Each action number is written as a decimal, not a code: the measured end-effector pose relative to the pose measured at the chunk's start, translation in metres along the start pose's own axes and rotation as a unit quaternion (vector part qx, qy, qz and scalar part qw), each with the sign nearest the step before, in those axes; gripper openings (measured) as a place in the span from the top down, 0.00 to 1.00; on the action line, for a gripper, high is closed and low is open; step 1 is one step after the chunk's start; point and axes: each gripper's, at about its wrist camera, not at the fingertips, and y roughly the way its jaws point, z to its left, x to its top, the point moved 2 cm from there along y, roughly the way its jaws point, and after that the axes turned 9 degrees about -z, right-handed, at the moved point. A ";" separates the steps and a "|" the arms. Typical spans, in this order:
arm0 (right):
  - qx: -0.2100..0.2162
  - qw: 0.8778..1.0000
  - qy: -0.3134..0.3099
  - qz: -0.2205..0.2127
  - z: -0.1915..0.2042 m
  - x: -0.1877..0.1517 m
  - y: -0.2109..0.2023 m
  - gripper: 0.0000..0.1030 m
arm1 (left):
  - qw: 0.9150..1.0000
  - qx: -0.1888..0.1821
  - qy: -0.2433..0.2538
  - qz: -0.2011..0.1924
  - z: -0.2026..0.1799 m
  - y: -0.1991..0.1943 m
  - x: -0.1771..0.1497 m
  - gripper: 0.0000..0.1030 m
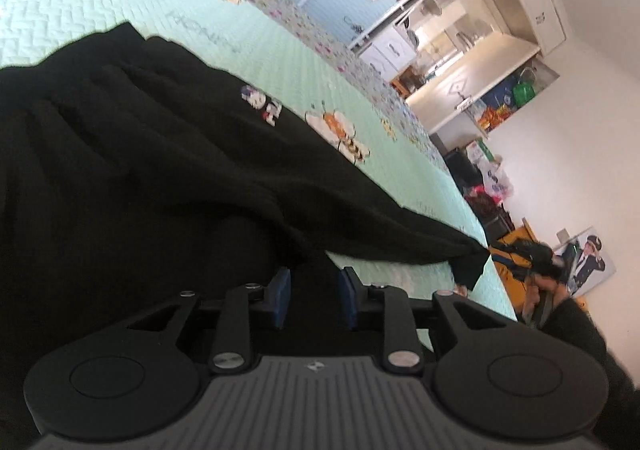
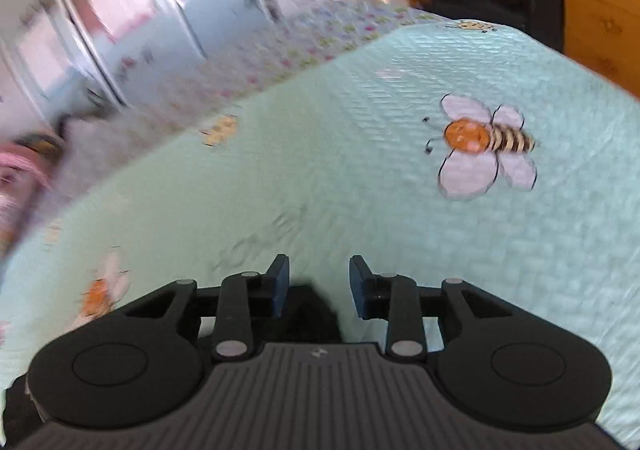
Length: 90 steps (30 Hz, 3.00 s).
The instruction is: Fold clothes
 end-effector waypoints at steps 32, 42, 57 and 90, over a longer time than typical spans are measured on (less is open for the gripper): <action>-0.041 0.999 -0.005 -0.011 -0.069 0.032 -0.080 0.67 | 0.999 -0.027 0.028 0.008 -0.035 -0.009 -0.012 0.67; -0.009 0.989 0.148 0.000 -0.128 -0.106 -0.097 0.42 | 0.999 -0.029 0.028 0.011 -0.036 -0.009 -0.011 0.67; -0.020 0.977 0.167 -0.128 -0.122 0.007 -0.056 0.60 | 0.999 -0.019 0.038 0.022 -0.039 0.000 -0.013 0.67; 0.085 0.939 0.332 -0.044 -0.062 -0.157 -0.114 0.55 | 0.999 0.016 0.006 -0.027 0.004 -0.076 -0.004 0.65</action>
